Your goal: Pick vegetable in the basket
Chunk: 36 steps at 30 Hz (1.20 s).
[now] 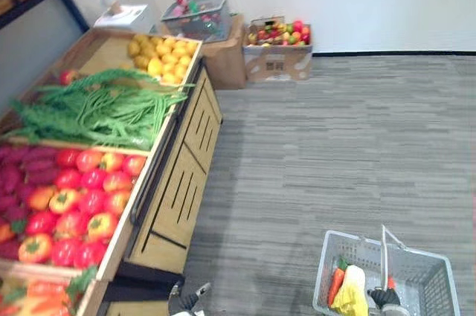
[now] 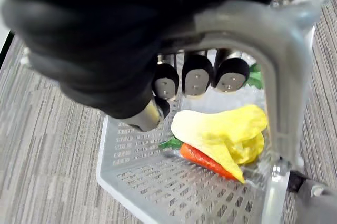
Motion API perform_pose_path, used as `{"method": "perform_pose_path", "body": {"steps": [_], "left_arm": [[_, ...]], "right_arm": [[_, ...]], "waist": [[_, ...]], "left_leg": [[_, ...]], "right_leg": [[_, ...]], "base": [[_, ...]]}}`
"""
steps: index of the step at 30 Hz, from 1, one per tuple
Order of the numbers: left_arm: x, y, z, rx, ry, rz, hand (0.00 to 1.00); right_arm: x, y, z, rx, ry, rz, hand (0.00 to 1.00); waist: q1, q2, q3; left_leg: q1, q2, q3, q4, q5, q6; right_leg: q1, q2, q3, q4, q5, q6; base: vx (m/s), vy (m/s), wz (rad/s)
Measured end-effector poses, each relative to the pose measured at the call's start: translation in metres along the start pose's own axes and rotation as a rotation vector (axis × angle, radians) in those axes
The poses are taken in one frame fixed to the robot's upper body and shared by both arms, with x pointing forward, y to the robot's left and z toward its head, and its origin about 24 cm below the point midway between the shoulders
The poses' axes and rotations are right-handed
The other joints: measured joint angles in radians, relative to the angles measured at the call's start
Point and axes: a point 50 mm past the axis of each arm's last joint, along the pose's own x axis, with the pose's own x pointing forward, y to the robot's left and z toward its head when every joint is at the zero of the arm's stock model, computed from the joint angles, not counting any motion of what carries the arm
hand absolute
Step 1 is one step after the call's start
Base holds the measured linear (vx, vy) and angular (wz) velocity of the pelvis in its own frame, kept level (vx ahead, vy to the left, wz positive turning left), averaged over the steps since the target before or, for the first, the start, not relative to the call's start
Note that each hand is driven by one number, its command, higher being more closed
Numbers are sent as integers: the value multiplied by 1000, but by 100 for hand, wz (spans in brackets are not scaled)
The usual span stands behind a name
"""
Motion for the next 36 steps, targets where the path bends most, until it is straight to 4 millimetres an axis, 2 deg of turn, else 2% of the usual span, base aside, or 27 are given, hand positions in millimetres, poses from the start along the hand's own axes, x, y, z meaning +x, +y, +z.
{"method": "perform_pose_path", "body": {"steps": [1, 2, 4, 6, 10, 13, 18, 23, 24, 25, 28, 36], "left_arm": [[-1, -1, -2, 0, 3, -2, 0], [1, 3, 1, 3, 0, 2, 0], [4, 11, 5, 31, -18, 12, 0], [5, 14, 4, 40, -14, 16, 0], [5, 18, -1, 73, 10, 17, 0], [2, 17, -9, 113, 28, -7, 0], [0, 16, -13, 153, 32, -56, 0], [0, 19, -17, 151, 55, -74, 0], [0, 19, -17, 149, 59, -78, 0], [0, 18, -19, 148, 67, -85, 0], [-2, 19, -27, 134, 105, -94, 0], [-4, 21, -35, 49, 157, -76, 0]], "right_arm": [[0, 1, 2, -9, -15, 8, 100], [-2, 13, 3, -17, -22, 39, 100], [-5, 20, 2, -41, -42, 76, 100], [-5, 19, -1, -41, -36, 73, 100], [-6, 18, -5, -39, -28, 70, 100], [-5, 18, -1, -39, -44, 71, 100], [-6, 18, -1, -55, -55, 73, 100], [-7, 21, -7, -25, -23, 72, 100], [-8, 22, -10, -22, -5, 73, 100], [-8, 22, -12, -24, 6, 74, 100], [-9, 23, -16, -24, 27, 85, 100], [-12, 35, -21, 41, 61, 119, 100]], "waist": [[3, 21, 3], [-3, -1, 1], [-7, -43, -4], [-6, -56, -2], [-11, -51, -4], [-9, -34, 0], [-8, -37, 2], [-9, -50, -3], [-8, -51, -6], [-8, -47, -10], [-9, -39, -30], [-7, -38, -52]], "left_leg": [[-5, 4, -53, -42, 50, 1], [1, -15, -61, -25, 43, -1], [-3, -45, -48, -56, 41, 2], [2, -63, -34, -73, 42, 12], [29, -87, -31, -93, 43, 22], [75, -73, -12, -118, 47, 31], [121, -64, 19, -153, 45, 52], [117, -103, 28, -209, 72, 63], [117, -109, 25, -225, 85, 64], [121, -111, 20, -244, 101, 67], [121, -108, -1, -279, 124, 65], [122, -99, -36, -280, 124, 63]], "right_leg": [[-1, 23, 23, -3, 2, 6], [-2, 12, 58, -23, 17, 24], [-36, -15, 89, -34, 31, 29], [-45, -28, 109, -47, 52, 34], [-45, -46, 125, -35, 59, 44], [-80, -40, 149, 65, 59, 44], [-132, -47, 153, 175, 65, 35], [-100, -68, 72, 50, 71, 38], [-82, -65, 57, 5, 81, 56], [-66, -57, 46, -32, 96, 68], [-49, -41, 16, -78, 106, 65], [-11, -17, -26, -116, 104, 63]], "base": [[96, 230, -108], [127, 177, -65], [118, 178, -45], [50, 146, -24], [35, 88, -12], [-1, 21, -30], [-55, 31, -29], [-46, 29, -7], [14, -14, 11], [28, -25, 11], [43, -37, 19], [66, -51, 13]]}}
